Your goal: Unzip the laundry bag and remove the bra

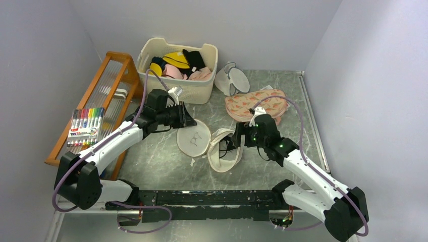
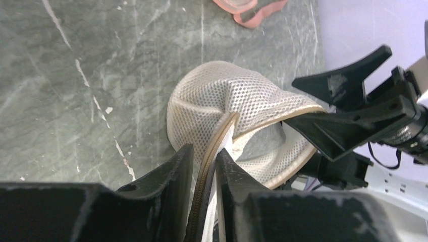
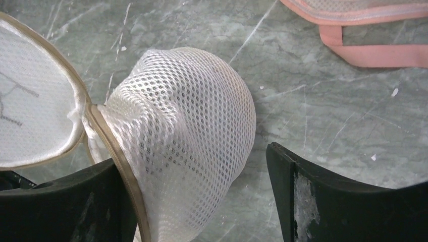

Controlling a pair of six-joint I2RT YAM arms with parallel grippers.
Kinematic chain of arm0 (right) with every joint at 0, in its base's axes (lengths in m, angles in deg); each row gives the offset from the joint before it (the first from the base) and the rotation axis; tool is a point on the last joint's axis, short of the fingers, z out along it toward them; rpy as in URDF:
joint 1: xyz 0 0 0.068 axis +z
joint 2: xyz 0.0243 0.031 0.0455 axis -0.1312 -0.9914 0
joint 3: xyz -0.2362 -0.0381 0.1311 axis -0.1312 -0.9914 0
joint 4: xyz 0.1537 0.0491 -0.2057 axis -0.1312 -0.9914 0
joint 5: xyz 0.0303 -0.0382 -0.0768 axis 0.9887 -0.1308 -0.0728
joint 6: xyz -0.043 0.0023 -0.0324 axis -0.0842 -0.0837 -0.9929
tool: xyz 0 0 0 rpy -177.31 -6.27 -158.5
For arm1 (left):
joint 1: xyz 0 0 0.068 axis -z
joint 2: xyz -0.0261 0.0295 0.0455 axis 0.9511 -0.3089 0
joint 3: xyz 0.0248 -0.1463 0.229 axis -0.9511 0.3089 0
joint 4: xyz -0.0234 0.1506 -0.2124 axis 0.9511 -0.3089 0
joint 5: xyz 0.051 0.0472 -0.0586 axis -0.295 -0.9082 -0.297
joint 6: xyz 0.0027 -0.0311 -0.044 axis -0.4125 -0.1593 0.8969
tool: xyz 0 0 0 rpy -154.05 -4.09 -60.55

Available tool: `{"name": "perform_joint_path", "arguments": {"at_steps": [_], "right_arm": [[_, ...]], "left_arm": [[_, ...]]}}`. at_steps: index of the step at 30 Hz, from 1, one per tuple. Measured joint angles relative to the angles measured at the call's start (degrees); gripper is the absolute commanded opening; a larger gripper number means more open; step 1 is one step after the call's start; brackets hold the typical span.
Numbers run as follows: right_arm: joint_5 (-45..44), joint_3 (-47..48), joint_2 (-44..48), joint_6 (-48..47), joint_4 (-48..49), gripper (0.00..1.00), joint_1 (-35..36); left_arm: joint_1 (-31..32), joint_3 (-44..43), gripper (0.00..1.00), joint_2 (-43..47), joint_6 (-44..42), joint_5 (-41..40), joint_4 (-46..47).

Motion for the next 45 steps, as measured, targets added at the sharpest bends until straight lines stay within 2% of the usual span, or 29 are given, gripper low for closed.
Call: {"name": "perform_joint_path", "arguments": {"at_steps": [3,9,10,14,18,20,26,31,35,41,45], "right_arm": [[0.00,-2.03,0.96,0.83,1.07,0.77,0.00],[0.42,-3.89,2.89,0.85,3.61,0.76,0.00],[0.42,-4.00,3.17,0.61,4.04,0.78,0.00],[0.46,-4.04,3.23,-0.72,5.40,0.89,0.00],[0.50,-4.96,3.45,-1.77,6.60,0.90,0.00],[0.72,-5.64,3.98,-1.95,6.62,0.84,0.00],[2.23,-6.16,6.23,-2.16,6.69,0.64,0.02],[2.60,-6.29,7.48,-1.97,6.99,0.40,0.15],[2.29,-6.99,7.89,-1.81,7.26,0.29,0.17],[2.34,-7.10,6.71,-1.95,8.04,0.20,0.17],[2.38,-7.10,6.69,-1.99,8.66,0.17,0.17]], "left_arm": [[-0.02,0.00,0.49,0.00,-0.52,-2.60,0.13],[-0.02,-0.55,0.99,0.98,-3.98,-8.31,-3.10],[-0.02,-0.76,1.00,1.62,-4.57,-9.31,-4.07],[0.07,-1.49,1.00,5.55,-5.62,-11.63,-7.23],[1.81,-1.66,0.97,9.22,-5.31,-12.02,-7.87],[4.39,-1.66,0.97,9.53,-4.61,-12.24,-7.72],[20.94,-2.32,0.86,2.19,-3.08,-15.85,-5.53],[30.05,-3.45,0.58,-4.85,-2.51,-20.35,-2.51],[31.01,-3.41,0.45,-6.43,-1.29,-20.28,3.93],[30.95,-3.58,0.42,-13.07,-0.61,-20.13,10.75],[30.95,-3.72,0.50,-16.63,-0.74,-20.09,12.09]]}}
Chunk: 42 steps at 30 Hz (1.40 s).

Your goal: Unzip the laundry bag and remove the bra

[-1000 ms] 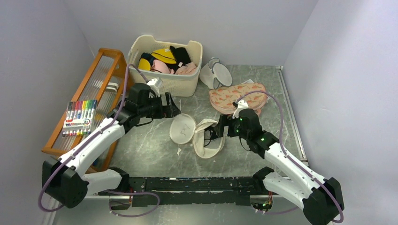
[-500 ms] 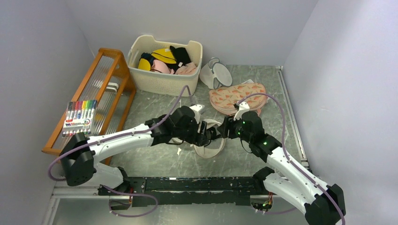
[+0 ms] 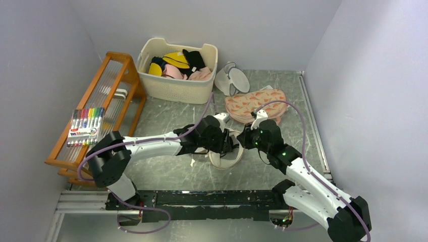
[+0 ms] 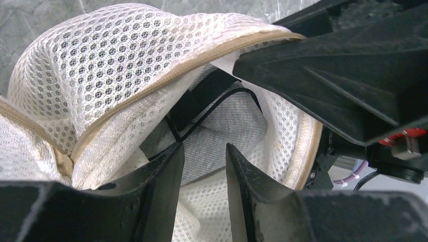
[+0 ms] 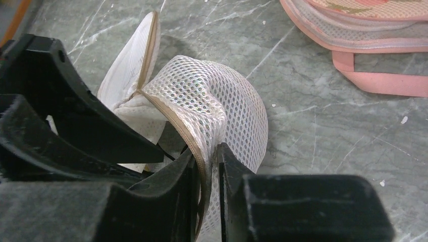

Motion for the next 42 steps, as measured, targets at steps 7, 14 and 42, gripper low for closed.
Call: {"name": "perform_joint_path", "arguments": {"at_steps": [7,14,42], "right_arm": [[0.00,-0.02,0.00,-0.13,0.07,0.15,0.00],[0.02,-0.07,0.00,-0.13,0.31,0.14,0.00],[-1.31,-0.52,0.04,-0.11,0.87,0.06,0.04]], "left_arm": [[0.00,-3.04,0.59,-4.33,-1.49,-0.42,1.16],[0.00,-5.64,0.53,-8.66,-3.69,-1.92,1.68],[0.00,-4.87,0.07,16.74,-3.82,-2.62,-5.49]]}}
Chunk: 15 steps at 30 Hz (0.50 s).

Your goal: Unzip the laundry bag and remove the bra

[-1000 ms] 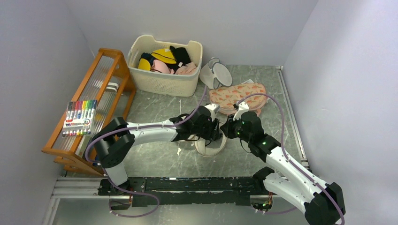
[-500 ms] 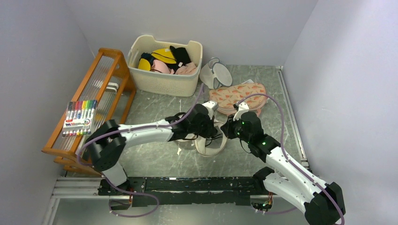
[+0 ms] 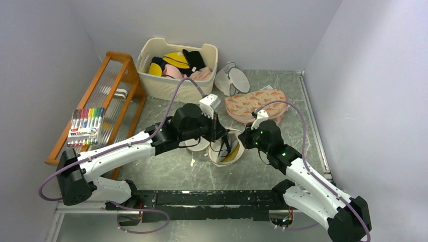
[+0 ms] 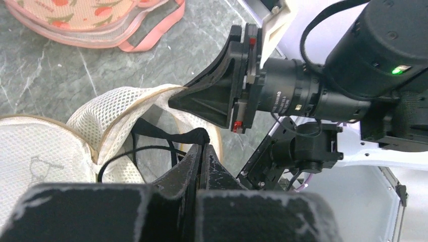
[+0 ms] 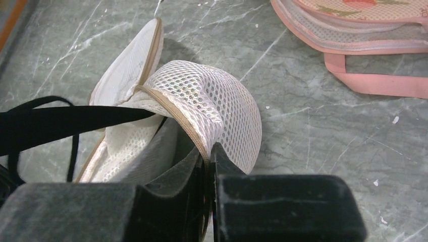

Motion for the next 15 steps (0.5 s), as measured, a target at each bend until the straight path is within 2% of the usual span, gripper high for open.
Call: {"name": "perform_joint_path", "arguments": {"at_steps": [15], "right_arm": [[-0.61,0.00,0.02,0.00,0.00,0.05,0.00]], "left_arm": [[0.00,-20.68,0.07,-0.68,-4.39,0.81,-5.92]]}}
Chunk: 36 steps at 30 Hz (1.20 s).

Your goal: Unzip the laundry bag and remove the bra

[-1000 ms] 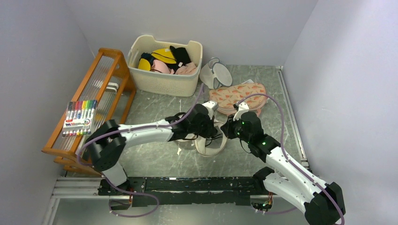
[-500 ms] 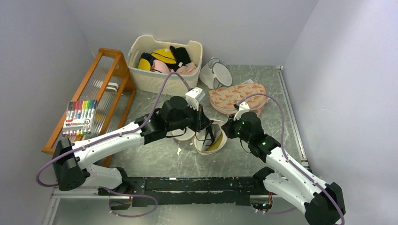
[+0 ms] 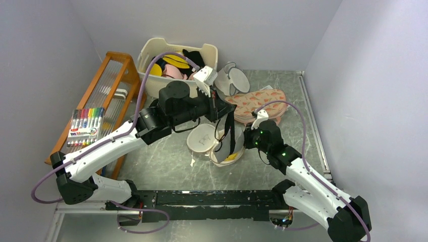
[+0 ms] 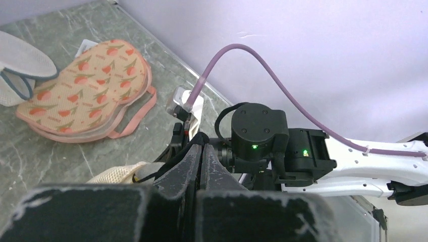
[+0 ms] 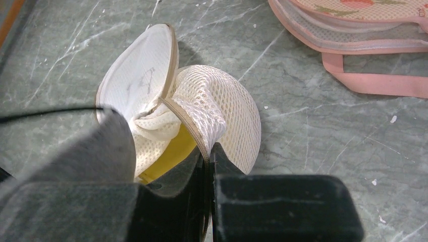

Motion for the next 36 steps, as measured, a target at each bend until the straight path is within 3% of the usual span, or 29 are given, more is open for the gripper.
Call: {"name": "perform_joint_path", "arguments": {"at_steps": [15,25,32,36], "right_arm": [[-0.04,0.00,-2.14,0.00,0.00,0.03,0.00],[-0.24,0.00,-1.92,0.00,0.04,0.02,0.00],[-0.46,0.00,-1.95,0.00,0.04,0.02,0.00],[-0.48,0.00,-1.86,0.00,0.04,0.02,0.00]], "left_arm": [[-1.79,-18.12,0.07,-5.31,-8.33,-4.28,-10.93],[-20.41,-36.61,0.07,-19.23,-11.76,-0.66,-17.09],[-27.43,-39.91,0.07,-23.08,-12.96,-1.20,-13.16],[-29.70,-47.23,0.07,-28.96,-15.37,-1.42,-9.14]]}}
